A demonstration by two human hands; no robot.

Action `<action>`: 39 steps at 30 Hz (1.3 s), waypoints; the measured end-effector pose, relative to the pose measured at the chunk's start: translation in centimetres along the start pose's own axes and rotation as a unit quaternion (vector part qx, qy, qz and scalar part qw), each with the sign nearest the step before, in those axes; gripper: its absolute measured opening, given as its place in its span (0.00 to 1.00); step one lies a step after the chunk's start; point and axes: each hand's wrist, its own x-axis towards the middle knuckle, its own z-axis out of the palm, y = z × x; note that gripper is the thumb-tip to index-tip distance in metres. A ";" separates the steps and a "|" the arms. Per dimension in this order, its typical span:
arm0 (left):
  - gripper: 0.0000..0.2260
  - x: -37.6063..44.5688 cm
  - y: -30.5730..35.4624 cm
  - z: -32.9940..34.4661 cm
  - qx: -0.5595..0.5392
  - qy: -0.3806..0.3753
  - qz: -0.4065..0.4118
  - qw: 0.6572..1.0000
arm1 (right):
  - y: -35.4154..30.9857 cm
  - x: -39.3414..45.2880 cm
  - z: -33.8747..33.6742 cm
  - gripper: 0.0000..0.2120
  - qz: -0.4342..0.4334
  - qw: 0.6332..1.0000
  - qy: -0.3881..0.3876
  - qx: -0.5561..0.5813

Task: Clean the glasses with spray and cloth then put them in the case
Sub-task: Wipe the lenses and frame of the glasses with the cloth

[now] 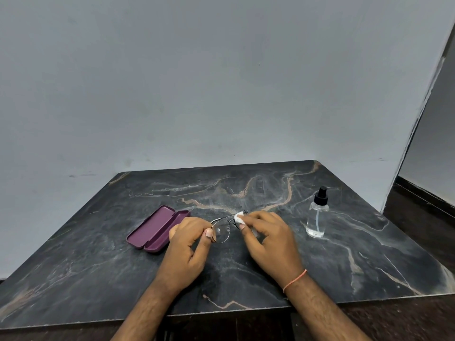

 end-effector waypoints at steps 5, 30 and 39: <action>0.12 0.0 0.2 0.0 0.001 -0.003 0.002 1.000 | 0.0 0.1 -0.1 0.09 0.037 0.999 0.022 -0.025; 0.18 0.2 0.2 -0.1 -0.096 0.017 -0.061 0.993 | 0.1 0.0 0.3 0.10 0.020 0.999 0.002 -0.025; 0.17 0.3 0.2 -0.1 -0.095 0.011 -0.061 0.994 | -0.4 -0.2 0.0 0.09 -0.015 0.999 -0.009 -0.033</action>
